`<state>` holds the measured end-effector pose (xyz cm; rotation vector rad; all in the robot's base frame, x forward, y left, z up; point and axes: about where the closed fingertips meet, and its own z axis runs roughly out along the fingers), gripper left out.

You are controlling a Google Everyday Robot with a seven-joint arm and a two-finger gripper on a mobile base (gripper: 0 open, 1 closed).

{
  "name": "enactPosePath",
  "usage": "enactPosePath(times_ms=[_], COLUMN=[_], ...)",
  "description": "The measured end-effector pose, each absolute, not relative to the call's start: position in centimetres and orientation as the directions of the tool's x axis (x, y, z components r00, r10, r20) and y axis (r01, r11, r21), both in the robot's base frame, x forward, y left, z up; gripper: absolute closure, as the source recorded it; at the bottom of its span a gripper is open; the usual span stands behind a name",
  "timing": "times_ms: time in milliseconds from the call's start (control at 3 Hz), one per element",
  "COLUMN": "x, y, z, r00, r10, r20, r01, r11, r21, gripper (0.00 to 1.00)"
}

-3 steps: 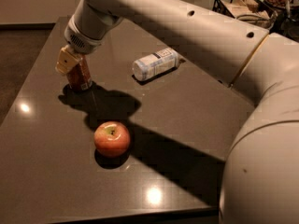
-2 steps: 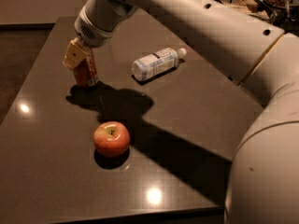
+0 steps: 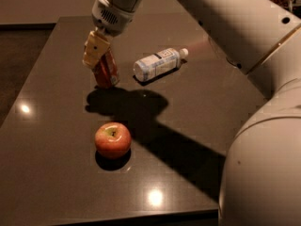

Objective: Knock coke can over

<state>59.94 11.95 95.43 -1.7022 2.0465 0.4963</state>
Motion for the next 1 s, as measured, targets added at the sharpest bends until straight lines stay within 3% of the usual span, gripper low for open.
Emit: enactPosePath(times_ms=[333,667,1000], x=[57.6,56.2,56.1], y=[10.0,9.2,9.2], z=[94.9,93.6,92.4], r00=[-0.085,-0.023,0.021], r10=[-0.901,-0.947,-0.968], r20=[-0.425,-0.320,-0.251], r01=[-0.995,-0.999,-0.999], r11=[0.102,0.037,-0.009], r21=[-0.018,-0.039,-0.046], gripper=[1.00,0.84,0.61])
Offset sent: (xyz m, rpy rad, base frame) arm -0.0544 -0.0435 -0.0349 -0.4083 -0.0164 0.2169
